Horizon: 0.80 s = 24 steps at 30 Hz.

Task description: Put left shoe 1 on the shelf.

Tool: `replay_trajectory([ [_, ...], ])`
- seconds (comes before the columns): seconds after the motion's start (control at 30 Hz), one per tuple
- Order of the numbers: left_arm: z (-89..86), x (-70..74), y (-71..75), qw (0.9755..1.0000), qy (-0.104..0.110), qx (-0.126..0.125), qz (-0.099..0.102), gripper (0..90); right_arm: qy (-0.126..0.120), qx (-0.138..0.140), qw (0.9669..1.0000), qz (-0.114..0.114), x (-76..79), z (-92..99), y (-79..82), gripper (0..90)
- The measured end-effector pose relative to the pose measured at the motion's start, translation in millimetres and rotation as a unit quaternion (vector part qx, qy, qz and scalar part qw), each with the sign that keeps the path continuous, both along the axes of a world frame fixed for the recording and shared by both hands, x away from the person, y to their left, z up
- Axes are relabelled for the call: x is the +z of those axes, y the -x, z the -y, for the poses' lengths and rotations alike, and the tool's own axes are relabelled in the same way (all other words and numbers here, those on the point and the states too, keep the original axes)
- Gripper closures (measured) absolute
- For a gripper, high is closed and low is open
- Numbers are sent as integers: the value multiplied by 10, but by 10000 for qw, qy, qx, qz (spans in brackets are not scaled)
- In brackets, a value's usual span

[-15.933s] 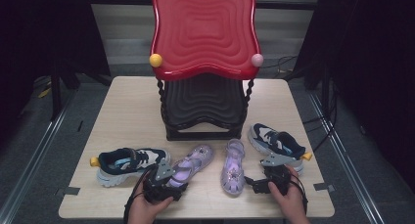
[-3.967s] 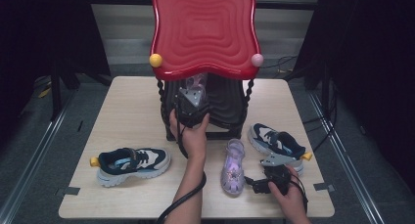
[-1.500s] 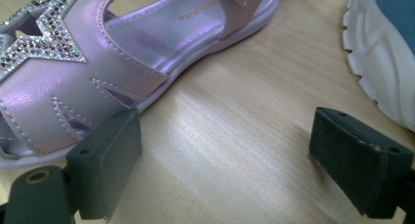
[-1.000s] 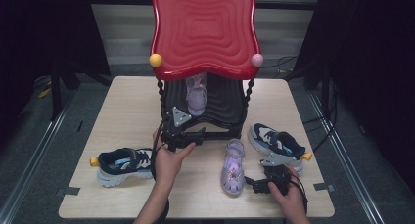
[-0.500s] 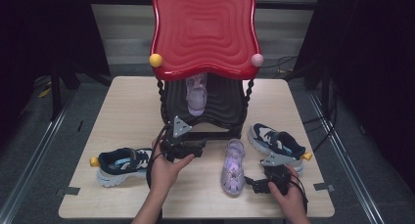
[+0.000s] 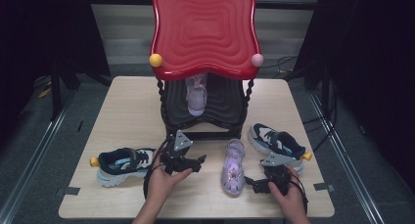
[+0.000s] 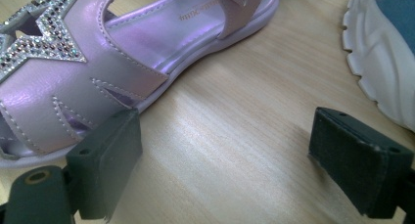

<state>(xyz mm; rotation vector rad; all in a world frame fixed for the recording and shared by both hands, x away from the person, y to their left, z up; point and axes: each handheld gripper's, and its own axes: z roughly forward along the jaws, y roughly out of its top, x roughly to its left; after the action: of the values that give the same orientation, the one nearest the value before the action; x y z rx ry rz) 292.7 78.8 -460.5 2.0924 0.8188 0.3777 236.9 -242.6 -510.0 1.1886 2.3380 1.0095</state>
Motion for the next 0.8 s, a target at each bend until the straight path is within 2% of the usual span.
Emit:
replay_trajectory([
  [0.1, -23, -80, 25, 9999, -123, -35, -84, 198, 0, -1, 10000, 0, 0, 0, 0, 116],
  [0.27, -74, -211, 90, 9993, -159, -143, -296, 200, 5, 5, 10000, 4, 0, 0, -1, 116],
  [0.5, -153, -344, 183, 9978, -382, -297, -454, 201, 1, 12, 10000, 3, 0, 1, -1, 116],
  [0.6, -175, -387, 216, 9974, -505, -321, -412, 204, 0, 12, 10000, 2, 0, 1, -1, 116],
  [0.8, -243, -416, 245, 9973, -602, -263, -325, 205, -22, 65, 10000, -11, 2, 18, -3, 121],
])
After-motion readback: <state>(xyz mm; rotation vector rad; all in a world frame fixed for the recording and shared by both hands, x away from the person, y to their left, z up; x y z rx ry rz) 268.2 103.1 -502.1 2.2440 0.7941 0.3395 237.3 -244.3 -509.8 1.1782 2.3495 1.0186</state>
